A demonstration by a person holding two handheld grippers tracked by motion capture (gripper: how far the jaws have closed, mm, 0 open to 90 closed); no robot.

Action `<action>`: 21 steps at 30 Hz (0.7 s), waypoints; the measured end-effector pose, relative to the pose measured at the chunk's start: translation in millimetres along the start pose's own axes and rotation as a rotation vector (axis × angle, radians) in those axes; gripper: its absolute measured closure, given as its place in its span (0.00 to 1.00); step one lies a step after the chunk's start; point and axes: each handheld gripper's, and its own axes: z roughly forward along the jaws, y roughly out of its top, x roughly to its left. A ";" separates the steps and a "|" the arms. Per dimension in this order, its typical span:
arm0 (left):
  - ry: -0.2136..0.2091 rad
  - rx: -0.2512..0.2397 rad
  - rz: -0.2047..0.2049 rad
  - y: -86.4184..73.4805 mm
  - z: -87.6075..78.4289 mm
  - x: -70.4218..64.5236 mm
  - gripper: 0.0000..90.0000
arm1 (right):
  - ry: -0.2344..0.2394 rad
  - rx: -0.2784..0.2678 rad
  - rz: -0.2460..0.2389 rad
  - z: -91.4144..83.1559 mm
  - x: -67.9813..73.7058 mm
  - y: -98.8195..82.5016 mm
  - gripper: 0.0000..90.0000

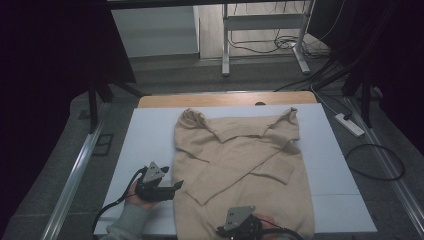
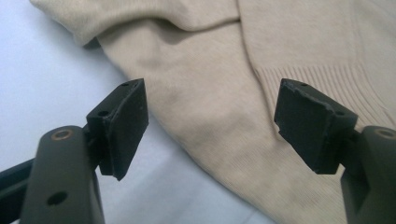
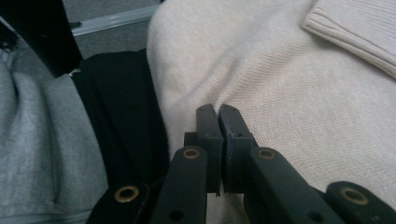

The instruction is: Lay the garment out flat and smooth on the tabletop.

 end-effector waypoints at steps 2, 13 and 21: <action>0.005 -0.001 -0.001 -3.3 -4.1 -2.7 0.29 | 0.011 -0.001 -0.020 3.1 9.9 0.4 0.97; 0.009 0.000 0.009 -9.7 -12.8 -11.2 0.29 | 0.113 -0.004 -0.052 18.5 42.2 4.4 0.97; 0.008 -0.010 0.006 -8.4 -12.6 -8.8 0.29 | 0.025 -0.113 0.014 -6.2 8.2 -1.0 0.65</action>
